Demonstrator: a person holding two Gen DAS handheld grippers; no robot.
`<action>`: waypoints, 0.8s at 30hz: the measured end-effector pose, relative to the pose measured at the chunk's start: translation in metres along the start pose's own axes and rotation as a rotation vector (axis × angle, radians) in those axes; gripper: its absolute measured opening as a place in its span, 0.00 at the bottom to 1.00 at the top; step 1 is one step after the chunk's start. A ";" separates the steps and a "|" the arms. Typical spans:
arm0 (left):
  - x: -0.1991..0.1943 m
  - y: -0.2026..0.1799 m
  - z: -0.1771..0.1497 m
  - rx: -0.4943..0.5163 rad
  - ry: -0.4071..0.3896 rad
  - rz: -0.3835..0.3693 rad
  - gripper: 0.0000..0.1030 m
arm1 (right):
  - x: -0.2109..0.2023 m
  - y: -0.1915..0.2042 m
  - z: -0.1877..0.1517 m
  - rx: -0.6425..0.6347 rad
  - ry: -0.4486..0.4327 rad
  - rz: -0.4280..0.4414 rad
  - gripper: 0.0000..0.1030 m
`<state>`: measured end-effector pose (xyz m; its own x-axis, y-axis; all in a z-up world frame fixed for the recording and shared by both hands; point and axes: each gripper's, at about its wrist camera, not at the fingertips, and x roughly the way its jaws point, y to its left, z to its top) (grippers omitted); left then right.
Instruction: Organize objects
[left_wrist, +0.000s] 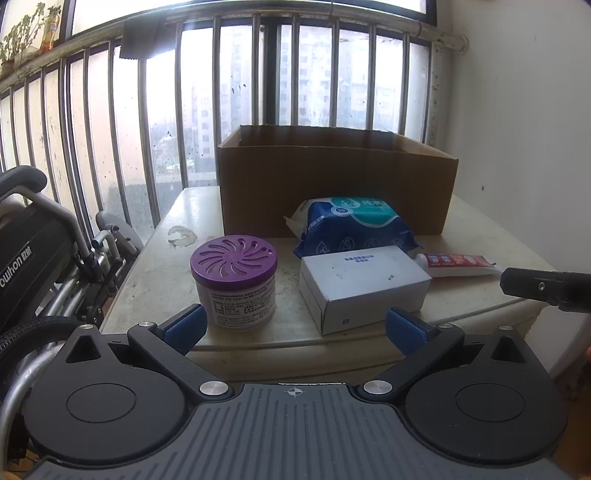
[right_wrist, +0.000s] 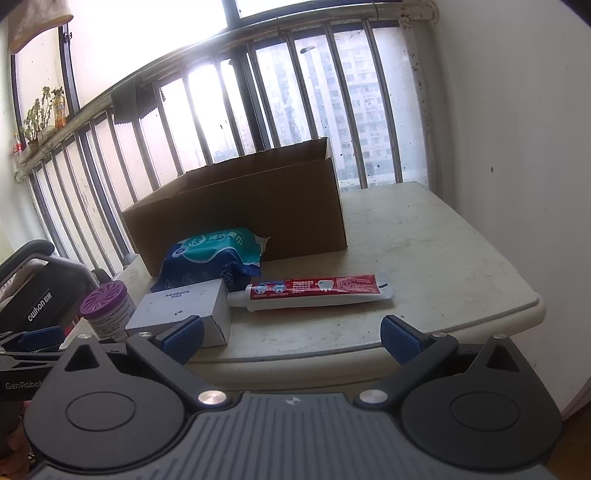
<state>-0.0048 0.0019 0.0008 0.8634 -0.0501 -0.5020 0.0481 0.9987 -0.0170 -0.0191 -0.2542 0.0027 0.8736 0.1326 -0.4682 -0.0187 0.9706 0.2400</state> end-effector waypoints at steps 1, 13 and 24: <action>0.000 0.000 0.000 0.000 -0.001 0.000 1.00 | 0.000 0.000 0.000 -0.002 0.000 -0.001 1.00; 0.000 -0.001 -0.001 0.002 -0.002 -0.002 1.00 | 0.000 -0.001 -0.001 -0.007 0.002 -0.013 1.00; 0.000 -0.001 -0.001 0.002 -0.001 -0.002 1.00 | 0.002 -0.004 -0.002 0.008 0.009 -0.013 1.00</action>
<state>-0.0053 0.0004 -0.0004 0.8639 -0.0519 -0.5010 0.0504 0.9986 -0.0166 -0.0181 -0.2572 -0.0006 0.8691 0.1217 -0.4794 -0.0030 0.9706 0.2408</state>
